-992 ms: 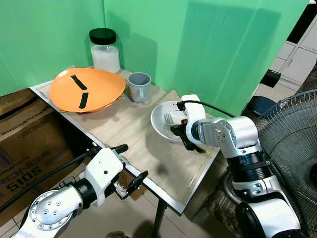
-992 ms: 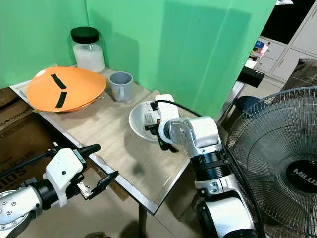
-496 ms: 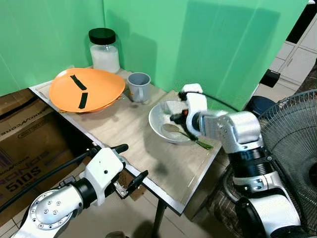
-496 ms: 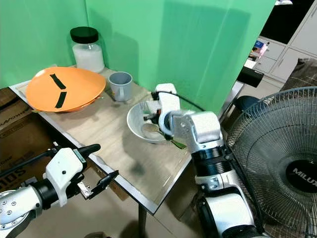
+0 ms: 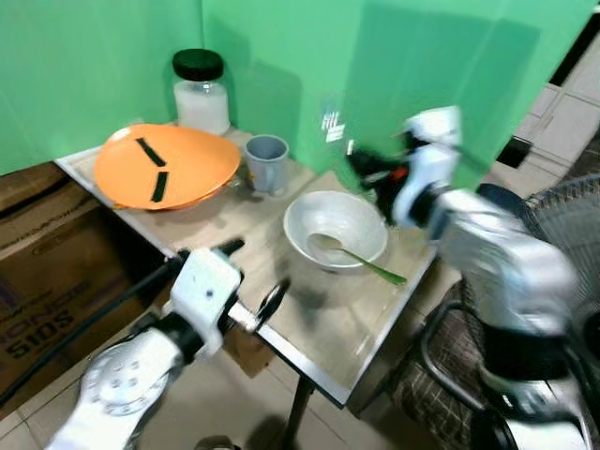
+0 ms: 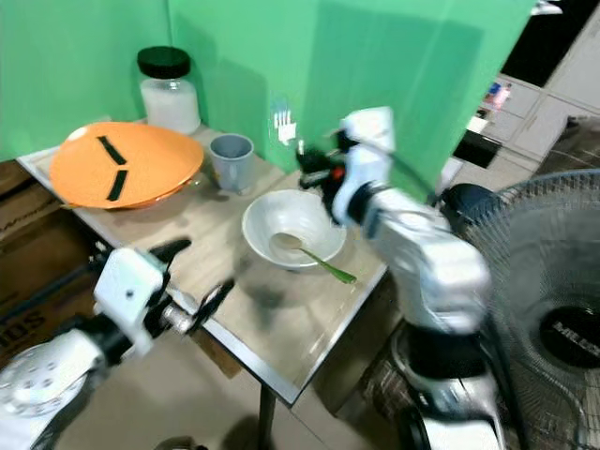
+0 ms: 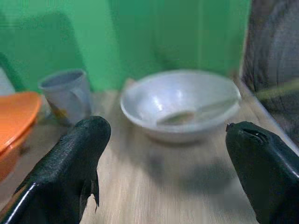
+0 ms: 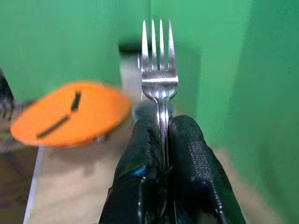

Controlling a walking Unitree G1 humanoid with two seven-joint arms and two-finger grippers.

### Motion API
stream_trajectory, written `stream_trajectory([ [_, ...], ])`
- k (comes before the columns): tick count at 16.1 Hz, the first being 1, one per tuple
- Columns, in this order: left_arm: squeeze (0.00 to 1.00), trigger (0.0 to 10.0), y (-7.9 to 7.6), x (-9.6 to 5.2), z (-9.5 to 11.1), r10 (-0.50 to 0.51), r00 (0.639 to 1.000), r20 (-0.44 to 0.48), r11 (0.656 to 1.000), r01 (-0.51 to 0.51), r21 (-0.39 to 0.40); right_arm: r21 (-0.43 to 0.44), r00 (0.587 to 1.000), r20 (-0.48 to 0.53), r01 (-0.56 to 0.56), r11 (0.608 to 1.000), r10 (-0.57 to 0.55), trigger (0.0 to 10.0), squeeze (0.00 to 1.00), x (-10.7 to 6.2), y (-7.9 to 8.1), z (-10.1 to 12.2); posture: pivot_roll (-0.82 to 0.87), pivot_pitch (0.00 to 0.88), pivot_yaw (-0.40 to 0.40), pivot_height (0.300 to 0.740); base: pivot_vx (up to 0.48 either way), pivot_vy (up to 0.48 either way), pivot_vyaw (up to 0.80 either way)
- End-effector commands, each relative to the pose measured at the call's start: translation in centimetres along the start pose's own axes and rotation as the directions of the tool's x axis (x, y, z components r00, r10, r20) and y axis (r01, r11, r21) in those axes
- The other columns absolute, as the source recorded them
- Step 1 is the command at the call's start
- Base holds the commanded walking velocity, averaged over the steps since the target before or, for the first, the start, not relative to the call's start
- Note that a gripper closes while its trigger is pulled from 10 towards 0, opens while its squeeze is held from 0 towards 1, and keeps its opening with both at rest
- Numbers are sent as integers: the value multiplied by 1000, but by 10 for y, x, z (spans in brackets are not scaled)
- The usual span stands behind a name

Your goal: Setting the table

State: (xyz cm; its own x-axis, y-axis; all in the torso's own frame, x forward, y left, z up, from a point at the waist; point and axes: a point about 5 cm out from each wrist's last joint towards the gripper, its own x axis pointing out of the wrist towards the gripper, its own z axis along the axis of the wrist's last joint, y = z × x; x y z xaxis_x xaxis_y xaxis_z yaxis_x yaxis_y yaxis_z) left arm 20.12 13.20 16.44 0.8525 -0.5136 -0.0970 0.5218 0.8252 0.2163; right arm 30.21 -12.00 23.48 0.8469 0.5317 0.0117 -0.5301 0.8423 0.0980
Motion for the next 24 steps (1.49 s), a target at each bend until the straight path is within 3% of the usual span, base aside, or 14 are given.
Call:
stream_trajectory([
  [1, 0, 10000, -1, 2, 1, 46, 999, 3, 999, -46, 0, -93, 998, 51, 32, 995, -27, 10000, 0, -14, -3, 7, 105, 0, -106, 740, 0, 0, 0],
  [2, 0, 10000, -3, 6, 2, 88, 996, 18, 996, -88, 5, -122, 994, 83, 76, 990, -66, 10000, 0, -27, -4, 4, 100, 0, -104, 740, 0, 0, 0],
  [6, 0, 10000, -13, 7, -2, 239, 971, 32, 968, -235, -83, -89, 963, 128, 250, 964, -238, 10000, 0, -67, -10, -6, 56, 0, -95, 740, 0, 0, -800],
  [9, 0, 10000, -12, 8, 2, 246, 968, 48, 968, -243, -55, -61, 927, 130, 363, 930, -353, 10000, 0, -73, -19, -13, 60, 0, -87, 740, 0, 0, -800],
  [13, 0, 10000, 0, 4, 6, 285, 956, 65, 958, -286, -3, -88, 908, 38, 418, 904, -417, 10000, 0, -76, -22, -32, 69, 0, -81, 740, 0, 0, -800],
  [16, 0, 10000, 14, 1, 13, 312, 946, 94, 948, -316, 33, -94, 845, -9, 532, 842, -535, 10000, 0, -81, -29, -47, 70, 0, -68, 740, 0, 0, -796],
  [19, 0, 10000, 25, 6, 29, 309, 939, 149, 946, -320, 60, -71, 797, -39, 599, 797, -603, 10000, 0, -100, -29, -69, 73, 0, -37, 740, 0, 0, -788],
  [24, 0, 10000, 27, 8, 21, 320, 939, 124, 945, -326, 31, -80, 779, -45, 622, 779, -626, 10000, 0, -103, -25, -81, 70, 0, -19, 740, 0, 0, -782],
])
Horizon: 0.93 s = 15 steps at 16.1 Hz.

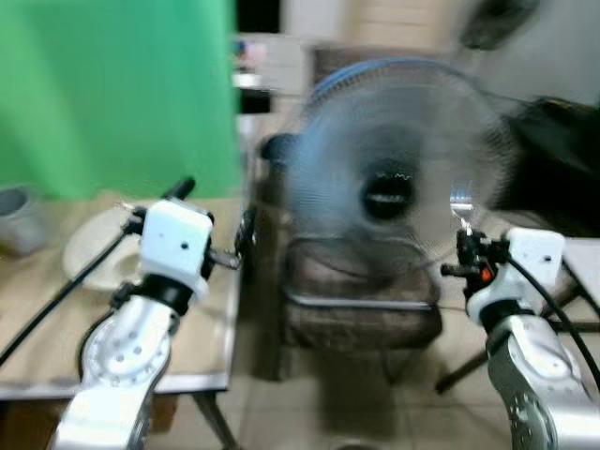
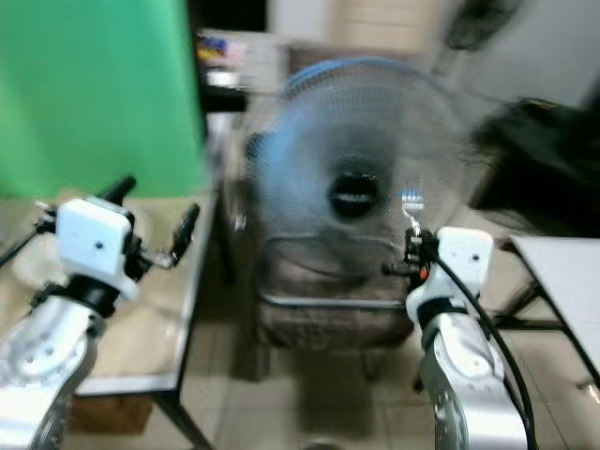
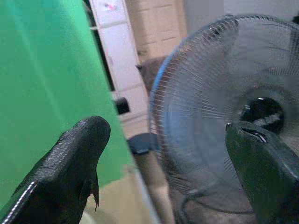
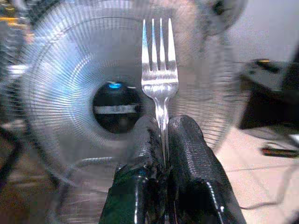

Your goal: Setting the table

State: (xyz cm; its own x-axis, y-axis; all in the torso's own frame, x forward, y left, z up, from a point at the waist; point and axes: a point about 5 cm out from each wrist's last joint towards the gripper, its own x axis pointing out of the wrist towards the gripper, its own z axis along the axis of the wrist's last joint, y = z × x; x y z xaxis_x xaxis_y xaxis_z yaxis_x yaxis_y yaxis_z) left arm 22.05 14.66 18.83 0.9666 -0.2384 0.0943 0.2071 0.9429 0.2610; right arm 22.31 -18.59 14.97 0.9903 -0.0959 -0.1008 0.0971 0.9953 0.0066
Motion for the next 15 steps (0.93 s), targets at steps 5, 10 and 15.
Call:
stream_trajectory([
  [5, 0, 10000, -8, -9, -24, -4, 995, -104, 998, -3, -69, -74, 998, 19, 60, 995, -59, 10000, 0, 1, -5, -1, 67, 0, -25, 740, 0, 0, -763],
  [10, 0, 10000, -5, -12, -24, 44, 994, -103, 994, -53, -96, -20, 999, 12, -31, 999, 31, 10000, 0, 14, 13, 9, 65, 0, -36, 740, 0, 0, -763],
  [15, 0, 10000, -1, -11, -31, 51, 991, -126, 996, -61, -70, 0, 999, -39, 0, 1000, 0, 10000, 0, 18, 10, 3, 67, 0, -33, 740, 0, 0, -763],
])
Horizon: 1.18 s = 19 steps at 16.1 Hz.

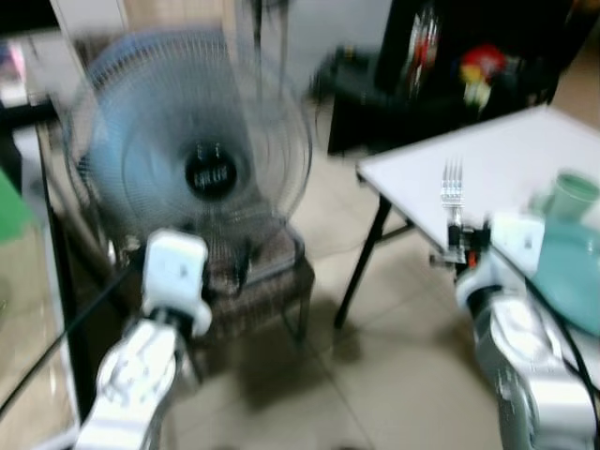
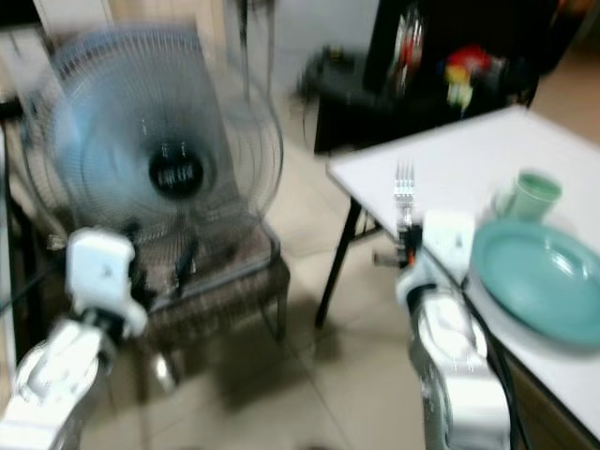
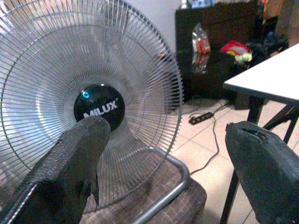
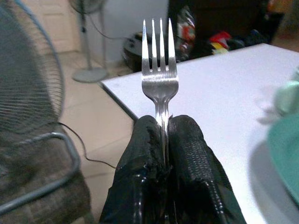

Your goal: Setting the table

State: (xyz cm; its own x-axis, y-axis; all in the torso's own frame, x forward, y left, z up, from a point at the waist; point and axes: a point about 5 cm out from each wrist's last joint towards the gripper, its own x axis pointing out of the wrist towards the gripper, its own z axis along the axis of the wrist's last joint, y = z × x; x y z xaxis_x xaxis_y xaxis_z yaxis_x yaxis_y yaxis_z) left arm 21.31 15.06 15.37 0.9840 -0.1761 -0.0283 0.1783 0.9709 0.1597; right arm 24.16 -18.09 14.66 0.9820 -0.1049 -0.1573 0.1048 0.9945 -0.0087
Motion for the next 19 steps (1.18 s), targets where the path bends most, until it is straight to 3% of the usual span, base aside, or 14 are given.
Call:
stream_trajectory([
  [1, 0, 10000, 6, 2, 4, 39, 999, 11, 999, -39, -1, -13, 1000, 0, -22, 1000, 22, 10000, 0, 1, 4, 5, 63, 0, -42, 740, 0, 0, -763],
  [5, 0, 10000, 6, 4, 4, 37, 999, 13, 999, -37, -2, 3, 1000, -8, -15, 1000, 16, 10000, 0, 2, 4, 6, 63, 0, -34, 740, 0, 0, -763],
  [7, 0, 10000, 4, 15, 0, -11, 1000, 19, 999, 10, 47, 7, 999, -38, 6, 1000, -6, 10000, 0, 3, 4, -2, 39, 0, -11, 740, 0, 0, -763],
  [10, 0, 10000, 6, 22, 2, -13, 999, 29, 1000, 13, 13, 37, 998, -58, 40, 999, -37, 10000, 0, -7, 1, -7, 9, 0, 20, 740, 0, 0, -763],
  [15, 0, 10000, 8, 31, 3, -41, 998, 38, 999, 40, 16, 47, 995, -58, 80, 996, -77, 10000, 0, -14, -5, -6, -10, 0, 45, 740, 0, 312, -763],
  [17, 0, 10000, 12, 29, 2, -27, 999, 32, 999, 26, 35, 41, 992, -86, 93, 995, -89, 10000, 0, -15, -5, -9, -15, 0, 41, 740, 0, 171, -763],
  [19, 0, 10000, 14, 27, 0, -17, 1000, 24, 999, 16, 44, 34, 994, -86, 77, 996, -74, 10000, 0, -16, -3, -8, -11, 0, 35, 740, 0, -403, -763],
])
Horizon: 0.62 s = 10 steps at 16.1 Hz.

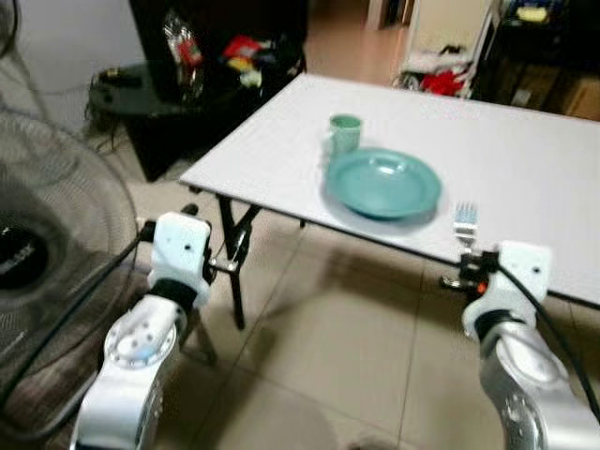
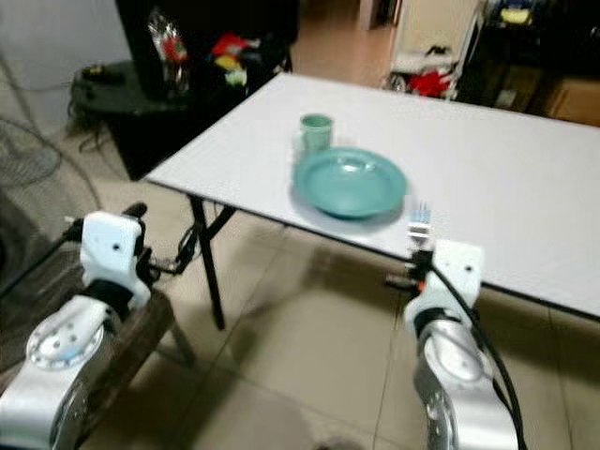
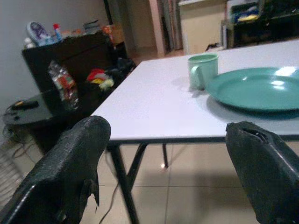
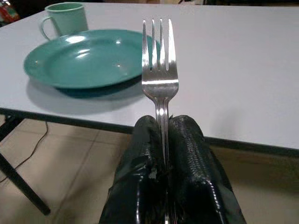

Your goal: Setting the table

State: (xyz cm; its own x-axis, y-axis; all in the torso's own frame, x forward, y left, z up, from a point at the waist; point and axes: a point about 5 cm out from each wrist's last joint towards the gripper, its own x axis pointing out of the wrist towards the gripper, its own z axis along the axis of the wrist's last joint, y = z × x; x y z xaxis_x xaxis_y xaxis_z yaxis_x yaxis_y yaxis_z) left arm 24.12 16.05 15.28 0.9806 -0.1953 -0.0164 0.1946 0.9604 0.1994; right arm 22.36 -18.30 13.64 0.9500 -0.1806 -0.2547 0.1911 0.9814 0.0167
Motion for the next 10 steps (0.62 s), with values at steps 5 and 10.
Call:
stream_trajectory([
  [5, 0, 10000, 5, -8, 1, 54, 999, 2, 998, -54, -36, -12, 999, 15, -50, 999, 50, 10000, 0, 11, 9, 8, 31, 0, 6, 740, 0, -192, -759],
  [10, 0, 10000, 11, -13, 2, 92, 996, 4, 994, -92, -50, -78, 977, 60, -198, 977, 203, 10000, 0, 29, 31, 19, 67, 0, -26, 740, 180, 0, -247],
])
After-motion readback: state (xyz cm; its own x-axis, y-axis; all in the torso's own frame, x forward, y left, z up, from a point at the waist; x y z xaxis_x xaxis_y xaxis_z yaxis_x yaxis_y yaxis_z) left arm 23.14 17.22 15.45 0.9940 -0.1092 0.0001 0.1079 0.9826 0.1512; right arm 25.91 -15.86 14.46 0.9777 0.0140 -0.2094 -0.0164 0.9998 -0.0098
